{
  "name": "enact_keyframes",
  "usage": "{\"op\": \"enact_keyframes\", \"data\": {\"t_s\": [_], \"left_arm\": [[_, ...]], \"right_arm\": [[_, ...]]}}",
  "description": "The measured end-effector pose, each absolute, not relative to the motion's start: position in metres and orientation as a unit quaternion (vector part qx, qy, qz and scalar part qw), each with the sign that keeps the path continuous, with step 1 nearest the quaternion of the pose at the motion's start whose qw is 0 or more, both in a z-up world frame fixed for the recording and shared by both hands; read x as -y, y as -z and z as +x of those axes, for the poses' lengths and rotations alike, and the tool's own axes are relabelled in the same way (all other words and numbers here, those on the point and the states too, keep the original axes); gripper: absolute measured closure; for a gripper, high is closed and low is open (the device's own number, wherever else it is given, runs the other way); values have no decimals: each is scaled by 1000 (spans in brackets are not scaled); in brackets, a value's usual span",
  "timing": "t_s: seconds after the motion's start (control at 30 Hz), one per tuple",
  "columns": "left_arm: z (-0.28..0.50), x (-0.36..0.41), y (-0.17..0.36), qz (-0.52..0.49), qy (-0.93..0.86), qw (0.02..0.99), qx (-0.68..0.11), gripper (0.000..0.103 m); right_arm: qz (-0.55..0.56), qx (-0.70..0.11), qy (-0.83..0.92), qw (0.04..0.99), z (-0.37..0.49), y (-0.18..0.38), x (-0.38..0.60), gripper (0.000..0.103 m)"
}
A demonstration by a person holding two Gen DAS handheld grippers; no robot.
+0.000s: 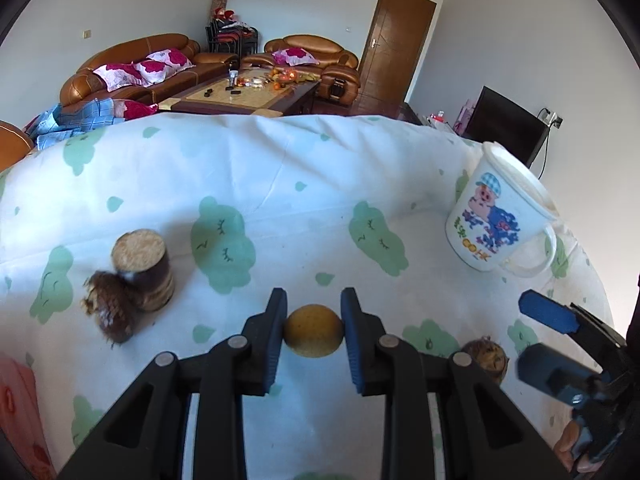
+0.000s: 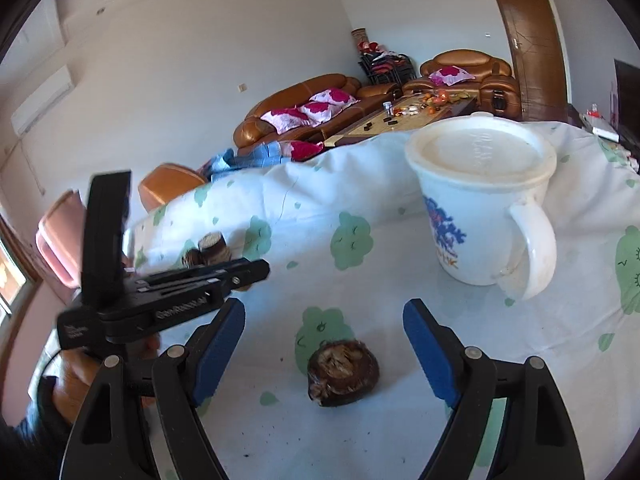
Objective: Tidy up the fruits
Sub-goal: 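Grasp another small yellow fruit with the left gripper while the right approaches a dark brown fruit, then close the right gripper on the dark brown round fruit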
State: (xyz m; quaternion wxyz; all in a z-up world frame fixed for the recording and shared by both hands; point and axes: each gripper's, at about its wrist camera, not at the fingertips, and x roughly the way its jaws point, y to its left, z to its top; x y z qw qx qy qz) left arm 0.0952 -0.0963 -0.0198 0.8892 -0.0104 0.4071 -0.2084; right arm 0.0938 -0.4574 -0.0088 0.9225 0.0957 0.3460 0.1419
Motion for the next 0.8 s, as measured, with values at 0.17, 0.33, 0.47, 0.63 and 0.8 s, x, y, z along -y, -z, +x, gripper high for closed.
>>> {"op": "enact_keyframes", "data": {"t_s": [0.17, 0.33, 0.47, 0.63, 0.8], "left_arm": [[54, 75, 3, -7, 204, 902, -379, 74], [25, 61, 0, -1, 198, 911, -362, 74], [9, 52, 5, -3, 194, 910, -366, 74], [-12, 61, 9, 31, 190, 915, -355, 74], [-37, 81, 15, 71, 215, 911, -345, 74]], "right_arm": [[18, -399, -122, 909, 94, 27, 424, 20], [10, -432, -88, 898, 101, 40, 429, 54], [-7, -434, -72, 898, 98, 40, 427, 57], [31, -417, -57, 907, 80, 32, 430, 57], [107, -356, -46, 927, 34, 15, 432, 57]]}}
